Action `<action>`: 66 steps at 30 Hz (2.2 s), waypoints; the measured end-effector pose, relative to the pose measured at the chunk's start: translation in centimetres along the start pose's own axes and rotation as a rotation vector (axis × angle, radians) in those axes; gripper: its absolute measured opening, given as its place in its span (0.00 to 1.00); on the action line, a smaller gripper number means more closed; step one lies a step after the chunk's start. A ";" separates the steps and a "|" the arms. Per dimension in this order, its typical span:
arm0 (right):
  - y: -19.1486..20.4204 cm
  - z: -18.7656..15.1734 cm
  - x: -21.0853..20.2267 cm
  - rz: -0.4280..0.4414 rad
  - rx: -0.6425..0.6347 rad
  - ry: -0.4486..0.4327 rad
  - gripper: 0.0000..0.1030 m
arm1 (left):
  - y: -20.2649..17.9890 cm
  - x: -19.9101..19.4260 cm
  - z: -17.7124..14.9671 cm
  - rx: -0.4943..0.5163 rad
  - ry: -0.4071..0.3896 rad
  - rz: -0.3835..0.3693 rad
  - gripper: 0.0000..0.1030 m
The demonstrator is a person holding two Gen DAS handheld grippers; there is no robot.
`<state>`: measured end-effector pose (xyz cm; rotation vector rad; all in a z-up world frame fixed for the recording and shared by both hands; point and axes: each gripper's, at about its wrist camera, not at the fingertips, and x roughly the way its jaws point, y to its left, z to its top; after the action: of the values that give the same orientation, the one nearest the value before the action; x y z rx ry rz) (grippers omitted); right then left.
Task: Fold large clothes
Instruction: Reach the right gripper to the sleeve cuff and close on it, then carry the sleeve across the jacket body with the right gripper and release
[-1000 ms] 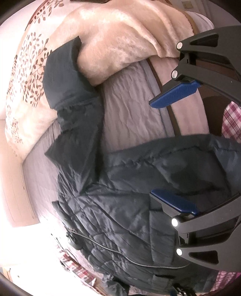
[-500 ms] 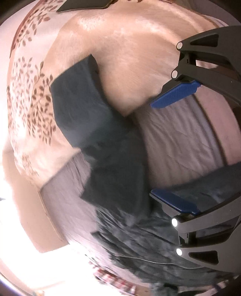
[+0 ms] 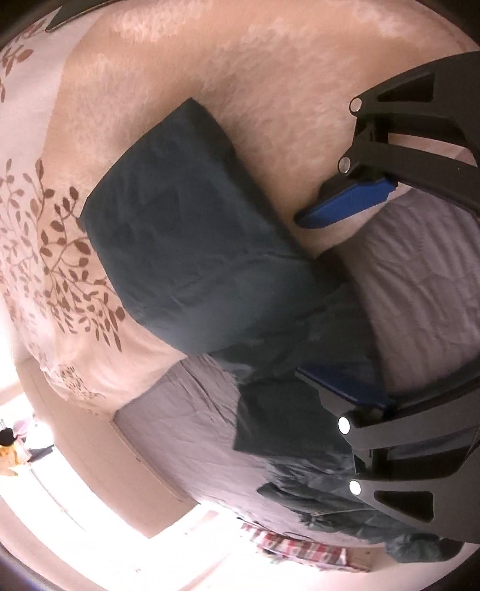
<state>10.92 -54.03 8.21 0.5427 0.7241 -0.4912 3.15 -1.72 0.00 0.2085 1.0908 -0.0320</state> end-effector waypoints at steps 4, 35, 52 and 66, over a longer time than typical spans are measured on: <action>-0.7 0.9 0.7 -0.002 0.066 -0.023 0.25 | -0.2 0.0 0.3 0.005 -0.008 -0.003 0.79; 41.7 -18.4 -3.7 0.479 -0.820 0.252 0.48 | 11.4 -0.4 -2.4 -0.305 -0.127 -0.103 0.79; 30.6 -20.1 -2.3 0.555 -0.695 0.495 0.71 | 7.3 -1.5 4.6 -0.146 -0.235 -0.182 0.79; 13.7 -18.2 -4.9 0.437 -0.438 0.414 0.71 | -13.7 -1.8 13.2 0.345 -0.269 -0.295 0.79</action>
<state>7.07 -31.36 4.36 0.3736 1.0412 0.1971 12.15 -17.72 5.43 0.3408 0.8338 -0.5022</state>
